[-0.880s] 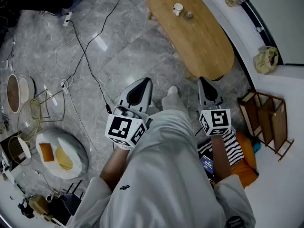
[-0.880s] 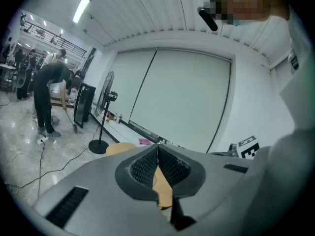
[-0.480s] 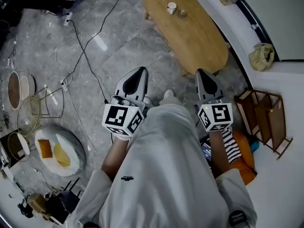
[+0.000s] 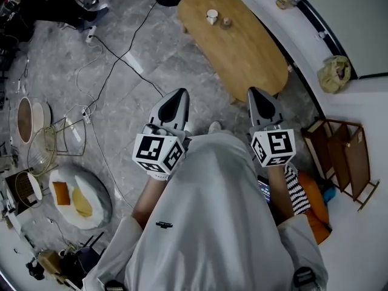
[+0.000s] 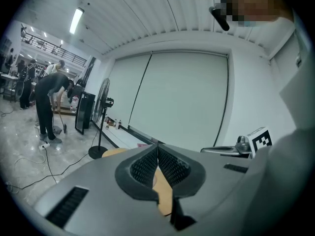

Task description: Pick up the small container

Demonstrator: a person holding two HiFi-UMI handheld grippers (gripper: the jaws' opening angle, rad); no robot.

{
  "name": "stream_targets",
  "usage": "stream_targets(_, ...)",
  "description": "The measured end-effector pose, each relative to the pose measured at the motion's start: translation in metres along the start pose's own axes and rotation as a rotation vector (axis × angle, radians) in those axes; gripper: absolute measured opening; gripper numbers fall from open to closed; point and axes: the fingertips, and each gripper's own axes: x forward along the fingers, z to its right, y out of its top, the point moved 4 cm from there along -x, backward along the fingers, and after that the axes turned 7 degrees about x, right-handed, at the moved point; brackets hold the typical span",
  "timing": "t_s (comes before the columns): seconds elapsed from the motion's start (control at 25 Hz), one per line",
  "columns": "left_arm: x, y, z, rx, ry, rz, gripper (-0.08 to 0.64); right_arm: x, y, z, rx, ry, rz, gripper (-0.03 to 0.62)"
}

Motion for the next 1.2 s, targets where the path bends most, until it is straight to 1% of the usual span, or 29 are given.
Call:
stream_targets(0.12, 0.014, -0.002, 0.015, 0.002, -0.003, -0.002, 0.020, -0.008, 0.001, 0.012, -0.013, 0.023, 0.008, 0.006)
stream_targets(0.24, 0.026, 0.001, 0.032, 0.013, -0.009, 0.004, 0.020, -0.018, 0.006, 0.025, -0.007, 0.035, 0.027, 0.006)
stream_targets(0.52, 0.035, 0.004, 0.048, 0.032, -0.002, -0.015, 0.020, -0.023, 0.005, 0.043, 0.048, 0.039, 0.030, 0.006)
stream_targets(0.84, 0.045, 0.011, 0.049, 0.040, 0.011, -0.014, 0.020, -0.018, 0.008, 0.053, 0.093, 0.063, 0.042, 0.006)
stream_targets(1.2, 0.077, 0.015, 0.043, 0.036, -0.031, -0.021, 0.020, 0.001, 0.017, 0.068, 0.107, 0.039, 0.054, 0.006)
